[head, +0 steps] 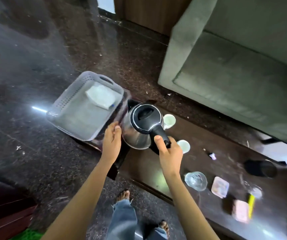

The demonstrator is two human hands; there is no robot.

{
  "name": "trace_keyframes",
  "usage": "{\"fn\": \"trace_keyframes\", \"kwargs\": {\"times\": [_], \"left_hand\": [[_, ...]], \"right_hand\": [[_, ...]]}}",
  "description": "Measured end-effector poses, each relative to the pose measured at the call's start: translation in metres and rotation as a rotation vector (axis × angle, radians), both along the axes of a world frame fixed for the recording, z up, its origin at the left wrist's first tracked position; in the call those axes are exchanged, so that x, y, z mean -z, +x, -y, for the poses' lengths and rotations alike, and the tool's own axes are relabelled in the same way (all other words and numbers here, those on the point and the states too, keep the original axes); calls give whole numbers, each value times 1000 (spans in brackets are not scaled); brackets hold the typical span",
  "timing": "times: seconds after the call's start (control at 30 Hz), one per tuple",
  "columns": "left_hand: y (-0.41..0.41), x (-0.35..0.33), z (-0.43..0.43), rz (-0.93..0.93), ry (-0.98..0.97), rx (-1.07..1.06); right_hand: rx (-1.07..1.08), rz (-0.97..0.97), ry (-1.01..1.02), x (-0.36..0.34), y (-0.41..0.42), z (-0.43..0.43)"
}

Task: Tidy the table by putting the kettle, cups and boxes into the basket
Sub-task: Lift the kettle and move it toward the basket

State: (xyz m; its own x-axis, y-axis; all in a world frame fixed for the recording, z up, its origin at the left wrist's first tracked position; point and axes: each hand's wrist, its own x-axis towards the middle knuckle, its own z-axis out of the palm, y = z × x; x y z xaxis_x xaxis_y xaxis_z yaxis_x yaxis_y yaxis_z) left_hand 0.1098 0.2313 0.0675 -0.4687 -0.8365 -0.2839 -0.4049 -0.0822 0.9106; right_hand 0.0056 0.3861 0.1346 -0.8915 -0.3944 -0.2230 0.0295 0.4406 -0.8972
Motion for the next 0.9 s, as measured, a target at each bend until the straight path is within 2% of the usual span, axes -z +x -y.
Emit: {"fn": "trace_keyframes", "kwargs": {"times": [0.1,0.3,0.43,0.6,0.9], "left_hand": [[-21,11,-45,-82,203,135],[-55,3,-145,-262,456,335],[-60,10,-209,-224,506,509],[-63,32,-271,-172,683,637],[-61,64,-339,-98,838,593]], "right_hand": [[55,-6,74,3,-7,-61],[155,19,203,7,-12,-174],[236,31,238,8,-10,-239],[243,9,374,14,-11,-298],[177,62,436,21,-23,-337]]}}
